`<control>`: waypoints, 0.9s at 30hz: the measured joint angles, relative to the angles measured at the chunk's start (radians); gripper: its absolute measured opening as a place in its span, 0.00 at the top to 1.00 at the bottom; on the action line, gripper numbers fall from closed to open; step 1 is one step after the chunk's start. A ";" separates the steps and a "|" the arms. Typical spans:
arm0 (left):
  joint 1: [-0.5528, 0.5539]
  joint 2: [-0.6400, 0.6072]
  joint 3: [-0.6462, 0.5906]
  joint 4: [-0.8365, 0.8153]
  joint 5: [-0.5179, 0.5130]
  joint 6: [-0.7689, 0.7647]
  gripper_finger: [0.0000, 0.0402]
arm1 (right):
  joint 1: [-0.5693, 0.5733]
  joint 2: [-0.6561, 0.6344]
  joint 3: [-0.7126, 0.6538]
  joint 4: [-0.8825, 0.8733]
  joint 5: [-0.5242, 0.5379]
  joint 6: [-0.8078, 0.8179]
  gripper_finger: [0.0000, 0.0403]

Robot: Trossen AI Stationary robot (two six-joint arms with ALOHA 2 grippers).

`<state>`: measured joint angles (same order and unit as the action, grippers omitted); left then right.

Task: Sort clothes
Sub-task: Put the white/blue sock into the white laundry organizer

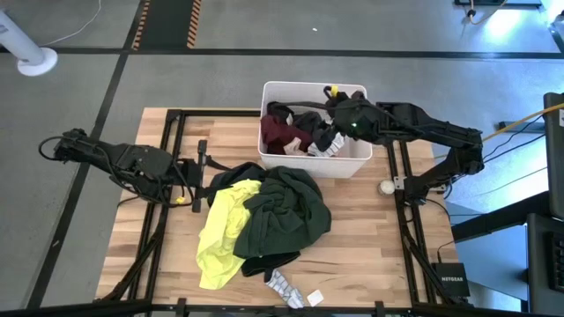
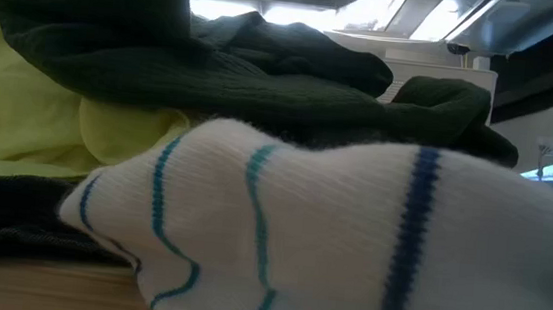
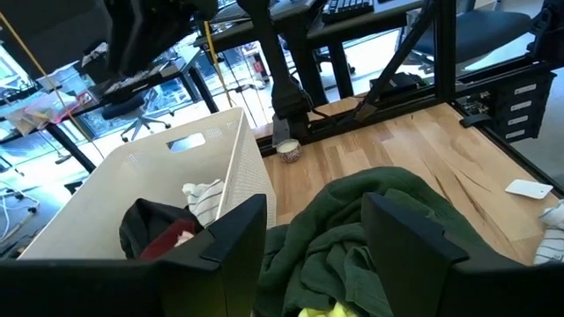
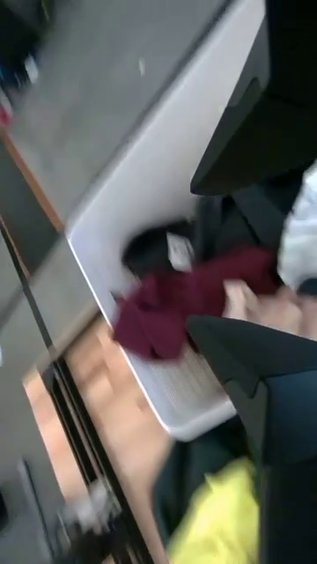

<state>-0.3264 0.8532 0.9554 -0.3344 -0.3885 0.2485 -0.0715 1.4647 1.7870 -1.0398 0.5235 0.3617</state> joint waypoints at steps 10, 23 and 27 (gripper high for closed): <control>0.000 0.000 0.000 0.000 0.000 -0.007 0.55 | 0.205 0.024 0.000 -0.008 -0.214 0.082 0.37; 0.000 0.000 0.000 0.000 0.000 -0.018 0.55 | 0.523 0.261 -0.001 -0.001 -0.183 0.168 0.37; 0.000 0.000 0.000 0.001 0.000 -0.037 0.55 | 0.566 0.344 -0.001 0.004 -0.195 0.162 0.37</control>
<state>-0.3267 0.8532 0.9550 -0.3332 -0.3889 0.2112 0.4949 1.8091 1.7859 -1.0359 0.3288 0.5236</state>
